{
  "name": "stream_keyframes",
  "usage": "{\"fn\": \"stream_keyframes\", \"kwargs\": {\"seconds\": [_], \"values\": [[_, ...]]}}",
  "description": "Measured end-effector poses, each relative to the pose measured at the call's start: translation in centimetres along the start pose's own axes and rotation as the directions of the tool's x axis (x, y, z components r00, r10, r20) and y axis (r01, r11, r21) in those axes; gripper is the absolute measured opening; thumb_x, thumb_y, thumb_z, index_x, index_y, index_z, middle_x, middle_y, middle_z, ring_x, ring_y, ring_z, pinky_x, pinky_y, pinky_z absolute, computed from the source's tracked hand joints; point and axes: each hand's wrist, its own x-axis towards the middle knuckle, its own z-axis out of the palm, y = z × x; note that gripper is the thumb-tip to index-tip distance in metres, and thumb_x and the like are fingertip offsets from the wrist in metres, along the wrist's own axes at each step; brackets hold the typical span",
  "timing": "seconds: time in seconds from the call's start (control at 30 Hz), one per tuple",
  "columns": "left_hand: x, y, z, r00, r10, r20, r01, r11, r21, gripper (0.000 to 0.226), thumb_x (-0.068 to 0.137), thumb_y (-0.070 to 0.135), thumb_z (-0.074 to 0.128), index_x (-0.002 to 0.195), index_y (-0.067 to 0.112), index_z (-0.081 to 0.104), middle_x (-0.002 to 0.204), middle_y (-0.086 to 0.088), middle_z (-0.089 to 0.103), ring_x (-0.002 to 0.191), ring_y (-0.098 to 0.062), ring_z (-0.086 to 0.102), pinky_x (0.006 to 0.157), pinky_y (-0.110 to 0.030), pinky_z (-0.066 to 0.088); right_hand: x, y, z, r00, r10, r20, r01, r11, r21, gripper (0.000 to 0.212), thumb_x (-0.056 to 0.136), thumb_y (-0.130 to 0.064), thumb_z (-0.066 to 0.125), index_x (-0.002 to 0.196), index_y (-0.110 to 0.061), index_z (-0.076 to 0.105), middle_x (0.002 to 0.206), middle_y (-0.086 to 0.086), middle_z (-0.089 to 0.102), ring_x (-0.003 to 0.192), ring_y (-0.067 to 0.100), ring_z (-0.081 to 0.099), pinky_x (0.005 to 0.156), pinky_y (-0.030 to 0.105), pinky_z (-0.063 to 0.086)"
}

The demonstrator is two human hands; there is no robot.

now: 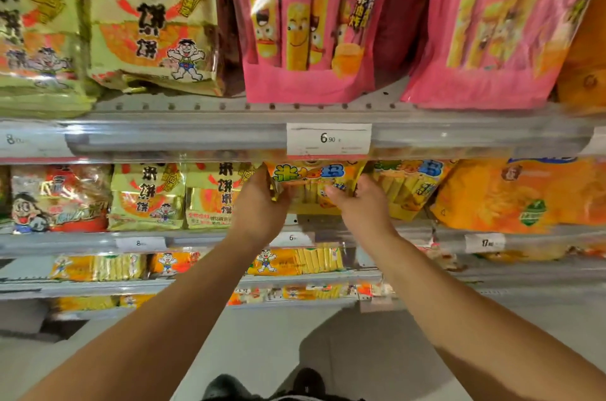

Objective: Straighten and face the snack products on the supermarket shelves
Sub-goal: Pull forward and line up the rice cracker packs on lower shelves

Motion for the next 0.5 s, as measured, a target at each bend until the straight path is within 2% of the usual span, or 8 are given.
{"fn": "stream_keyframes", "kwargs": {"seconds": [0.07, 0.13, 0.2, 0.3, 0.4, 0.5], "values": [[-0.3, -0.3, 0.4, 1.0, -0.005, 0.012, 0.005, 1.0, -0.018, 0.021, 0.093, 0.024, 0.06, 0.11, 0.02, 0.049, 0.088, 0.004, 0.063, 0.084, -0.021, 0.065, 0.068, -0.037, 0.053, 0.2, 0.6, 0.3, 1.0, 0.017, 0.0, -0.017, 1.0, -0.002, 0.019, 0.087, -0.031, 0.071, 0.098, -0.022, 0.059, 0.088, -0.017, 0.061, 0.08, -0.006, 0.052, 0.064, 0.019, 0.037], [-0.7, -0.7, 0.6, 0.995, -0.035, 0.091, 0.042, 0.997, -0.071, 0.042, 0.095, 0.022, 0.057, 0.134, 0.02, 0.041, 0.105, 0.001, 0.065, 0.1, -0.018, 0.065, 0.082, -0.042, 0.055, 0.2, 1.1, 0.6, 0.999, 0.031, 0.012, -0.031, 0.999, -0.028, 0.024, 0.087, -0.033, 0.069, 0.103, -0.02, 0.058, 0.095, -0.012, 0.064, 0.086, 0.004, 0.058, 0.069, 0.023, 0.041], [-0.8, -1.1, 0.5, 0.989, -0.049, 0.14, 0.062, 0.994, -0.088, 0.053, 0.096, 0.016, 0.054, 0.144, 0.021, 0.033, 0.117, 0.001, 0.062, 0.111, -0.017, 0.062, 0.091, -0.046, 0.053, 0.4, 1.4, 0.9, 0.999, 0.037, 0.017, -0.036, 0.997, -0.067, 0.031, 0.087, -0.037, 0.068, 0.11, -0.018, 0.057, 0.104, -0.007, 0.065, 0.092, 0.011, 0.058, 0.076, 0.028, 0.042], [-1.0, -1.5, 0.4, 0.988, -0.056, 0.145, 0.07, 0.993, -0.091, 0.055, 0.092, 0.005, 0.051, 0.143, 0.015, 0.034, 0.117, 0.0, 0.06, 0.107, -0.02, 0.062, 0.091, -0.048, 0.052, 0.7, 1.6, 1.0, 0.999, 0.037, 0.009, -0.036, 0.995, -0.091, 0.036, 0.088, -0.035, 0.068, 0.117, -0.018, 0.055, 0.109, -0.007, 0.063, 0.097, 0.01, 0.053, 0.079, 0.028, 0.039], [-1.0, -1.8, 0.4, 0.987, -0.068, 0.149, 0.085, 0.99, -0.111, 0.058, 0.09, 0.0, 0.049, 0.144, 0.014, 0.036, 0.115, 0.002, 0.061, 0.107, -0.018, 0.06, 0.091, -0.041, 0.053, 0.8, 1.9, 1.0, 0.999, 0.044, 0.017, -0.042, 0.995, -0.094, 0.037, 0.087, -0.032, 0.069, 0.118, -0.02, 0.055, 0.111, -0.01, 0.061, 0.098, 0.008, 0.05, 0.081, 0.028, 0.038], [-1.2, -2.0, 0.3, 0.986, -0.05, 0.161, 0.07, 0.99, -0.119, 0.053, 0.087, -0.004, 0.046, 0.135, 0.019, 0.046, 0.108, 0.013, 0.064, 0.105, -0.014, 0.06, 0.087, -0.033, 0.052, 0.8, 2.9, 0.9, 0.996, 0.079, 0.034, -0.073, 0.986, -0.152, 0.028, 0.086, -0.031, 0.07, 0.107, -0.019, 0.056, 0.103, -0.006, 0.064, 0.093, 0.013, 0.058, 0.07, 0.025, 0.042]]}}
